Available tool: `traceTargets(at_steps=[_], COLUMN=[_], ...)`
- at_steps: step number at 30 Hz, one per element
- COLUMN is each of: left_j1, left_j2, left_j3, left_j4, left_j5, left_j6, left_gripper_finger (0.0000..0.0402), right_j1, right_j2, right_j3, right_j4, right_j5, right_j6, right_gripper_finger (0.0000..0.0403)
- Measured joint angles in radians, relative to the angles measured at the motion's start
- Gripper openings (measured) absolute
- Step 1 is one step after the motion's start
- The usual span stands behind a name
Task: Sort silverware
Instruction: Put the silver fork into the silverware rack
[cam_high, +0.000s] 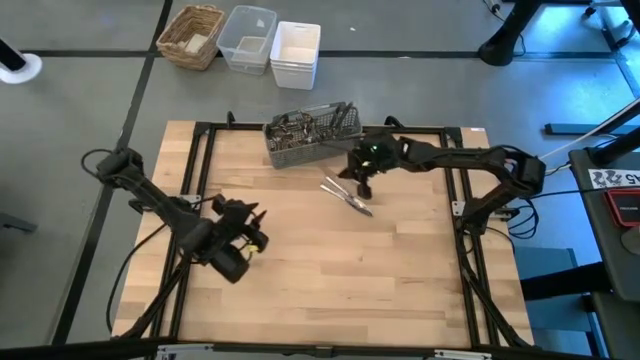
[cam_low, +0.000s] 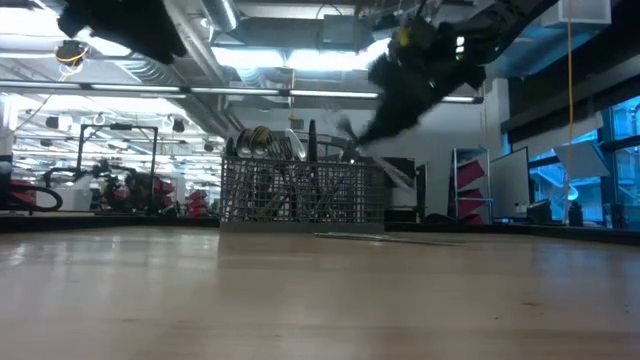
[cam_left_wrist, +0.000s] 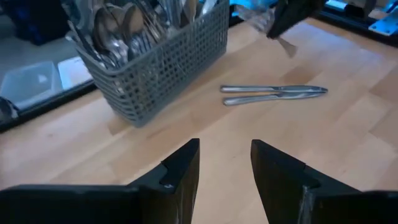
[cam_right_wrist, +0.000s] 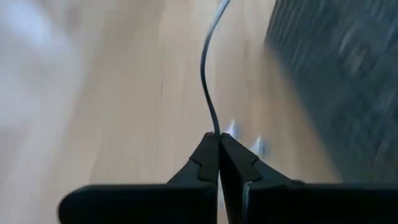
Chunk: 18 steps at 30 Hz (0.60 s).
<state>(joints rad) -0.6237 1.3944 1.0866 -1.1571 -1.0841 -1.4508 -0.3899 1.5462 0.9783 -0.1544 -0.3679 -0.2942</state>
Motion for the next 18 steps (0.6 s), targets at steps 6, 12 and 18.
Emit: traceTargets(at_steps=[6, 12, 18], left_j1=[-0.049, -0.081, -0.074], left_j2=[-0.074, -0.170, -0.239], left_j3=[-0.084, -0.239, -0.349], left_j4=[-0.007, 0.142, 0.335], left_j5=[-0.040, -0.051, -0.074], left_j6=[-0.034, -0.092, -0.015], left_gripper_finger=[0.0135, 0.0112, 0.0073], right_j1=[0.056, 0.061, 0.033], right_j2=[-0.006, 0.032, 0.130], right_j3=[0.002, 0.005, 0.099], right_j4=[0.476, 0.809, 0.890], right_j5=[0.041, 0.213, 0.256], right_j6=[0.088, 0.083, 0.081], right_gripper_finger=[0.0000, 0.0000, 0.0000])
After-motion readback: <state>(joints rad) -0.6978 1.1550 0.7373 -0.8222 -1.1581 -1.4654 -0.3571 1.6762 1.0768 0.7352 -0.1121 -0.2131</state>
